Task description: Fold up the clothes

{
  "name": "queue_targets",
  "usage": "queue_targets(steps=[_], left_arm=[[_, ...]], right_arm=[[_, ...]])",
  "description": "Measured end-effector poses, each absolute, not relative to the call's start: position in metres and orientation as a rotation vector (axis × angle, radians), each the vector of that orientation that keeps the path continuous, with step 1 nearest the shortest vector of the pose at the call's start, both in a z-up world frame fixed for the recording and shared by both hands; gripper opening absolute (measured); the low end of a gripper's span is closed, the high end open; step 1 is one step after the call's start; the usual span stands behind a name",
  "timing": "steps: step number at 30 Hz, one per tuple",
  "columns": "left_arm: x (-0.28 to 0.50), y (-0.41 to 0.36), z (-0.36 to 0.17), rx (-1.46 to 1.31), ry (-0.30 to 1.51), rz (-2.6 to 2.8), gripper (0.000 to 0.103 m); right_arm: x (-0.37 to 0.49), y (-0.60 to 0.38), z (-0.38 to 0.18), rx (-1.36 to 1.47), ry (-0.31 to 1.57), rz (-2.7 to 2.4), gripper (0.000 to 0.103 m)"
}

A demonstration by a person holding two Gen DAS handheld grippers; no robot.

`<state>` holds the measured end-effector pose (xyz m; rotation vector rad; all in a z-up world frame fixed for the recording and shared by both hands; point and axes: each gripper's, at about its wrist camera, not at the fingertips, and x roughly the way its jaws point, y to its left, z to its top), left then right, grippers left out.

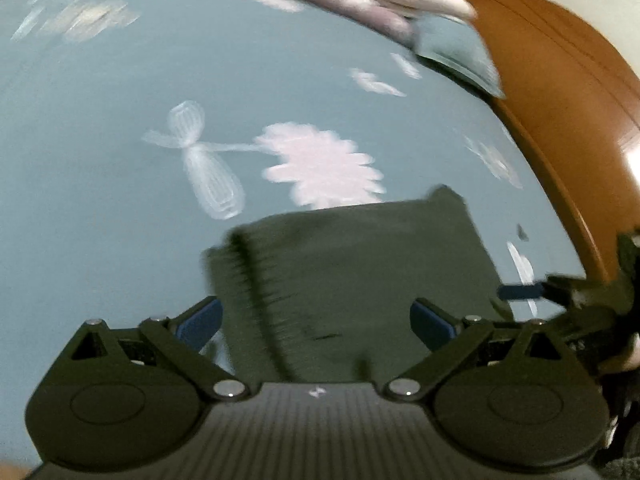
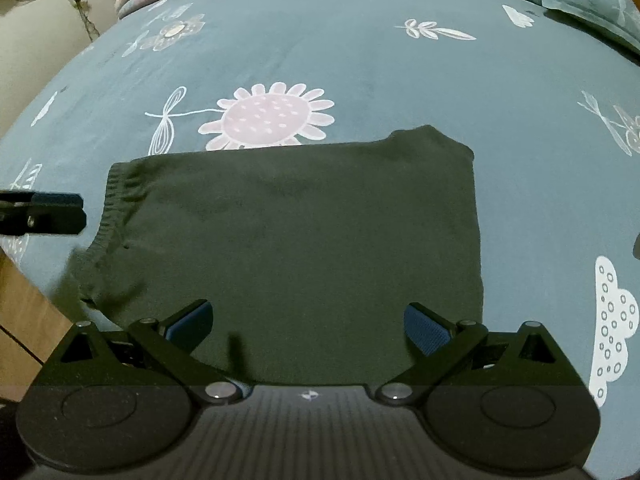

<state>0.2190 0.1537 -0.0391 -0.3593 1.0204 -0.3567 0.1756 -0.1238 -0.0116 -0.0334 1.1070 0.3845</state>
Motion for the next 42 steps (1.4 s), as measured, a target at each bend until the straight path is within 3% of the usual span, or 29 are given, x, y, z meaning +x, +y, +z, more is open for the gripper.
queue_targets(steps=[13,35,42], left_arm=[[0.227,0.177,-0.09,-0.702,1.058,-0.406,0.1],[0.266,0.177,-0.107,-0.875,1.035,-0.498,0.101],[0.243,0.173,-0.119,-0.944,1.129,-0.564,0.101]], right_arm=[[0.181,-0.113,-0.012,-0.067,1.122,0.397,0.103],[0.176,-0.122,-0.004,0.002,1.078,0.349,0.103],[0.172,-0.133,0.007,0.033,1.073,0.345,0.103]])
